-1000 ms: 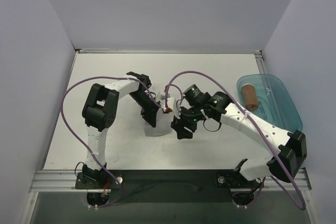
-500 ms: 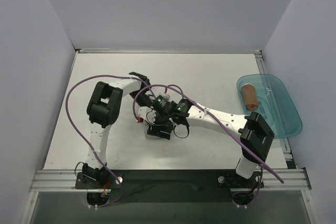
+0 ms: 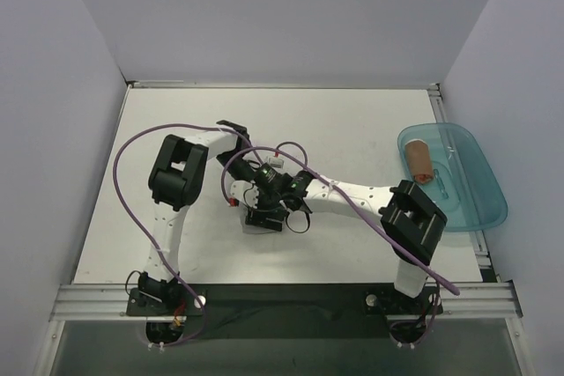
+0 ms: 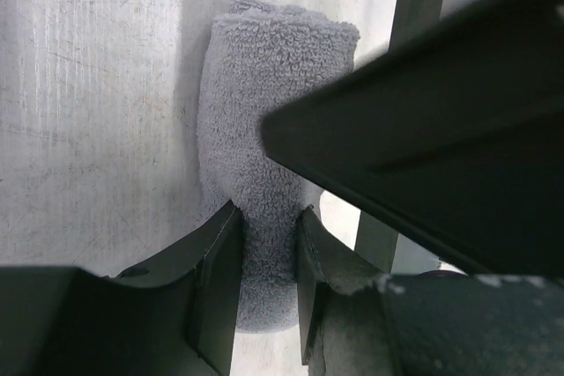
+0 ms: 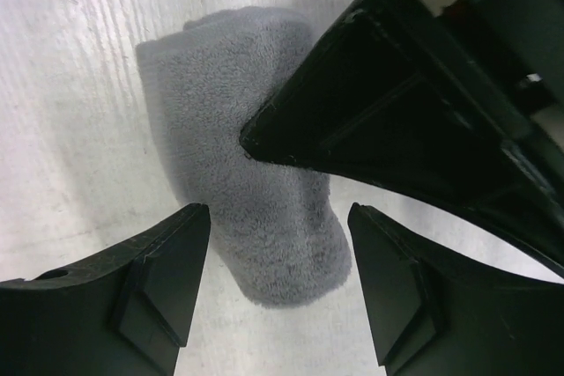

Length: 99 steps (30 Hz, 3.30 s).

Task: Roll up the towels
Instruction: Roll the towel, then place the rolled towel into the container

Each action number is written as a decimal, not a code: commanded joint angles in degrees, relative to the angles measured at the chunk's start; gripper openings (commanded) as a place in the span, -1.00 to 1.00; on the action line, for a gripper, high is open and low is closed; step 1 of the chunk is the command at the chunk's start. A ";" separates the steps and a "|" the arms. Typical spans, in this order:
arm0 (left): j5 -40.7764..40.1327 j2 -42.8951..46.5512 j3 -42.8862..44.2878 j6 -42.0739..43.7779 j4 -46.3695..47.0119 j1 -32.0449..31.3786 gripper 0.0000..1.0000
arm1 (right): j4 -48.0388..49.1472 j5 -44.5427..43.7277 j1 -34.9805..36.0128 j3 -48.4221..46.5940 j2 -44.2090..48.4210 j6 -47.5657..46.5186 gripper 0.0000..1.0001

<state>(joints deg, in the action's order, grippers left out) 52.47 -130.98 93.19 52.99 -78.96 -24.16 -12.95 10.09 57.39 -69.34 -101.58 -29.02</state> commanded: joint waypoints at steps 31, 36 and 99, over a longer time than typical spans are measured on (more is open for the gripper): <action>-2.02 0.37 5.95 3.52 -0.14 10.18 0.46 | -0.94 4.94 -2.28 5.44 -7.58 1.15 -1.00; -5.34 6.16 4.55 0.19 2.13 15.45 0.95 | -2.25 2.49 -2.72 5.71 -6.18 4.92 -1.00; -27.95 53.81 -22.88 -36.64 22.80 9.40 0.95 | -1.74 -7.80 -83.41 -9.94 -6.17 -13.87 -1.00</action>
<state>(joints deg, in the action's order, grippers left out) 25.26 -76.55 67.83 15.73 -55.31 -14.90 -20.53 5.15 -26.87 -80.73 -107.09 -40.73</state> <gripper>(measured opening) 0.974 0.326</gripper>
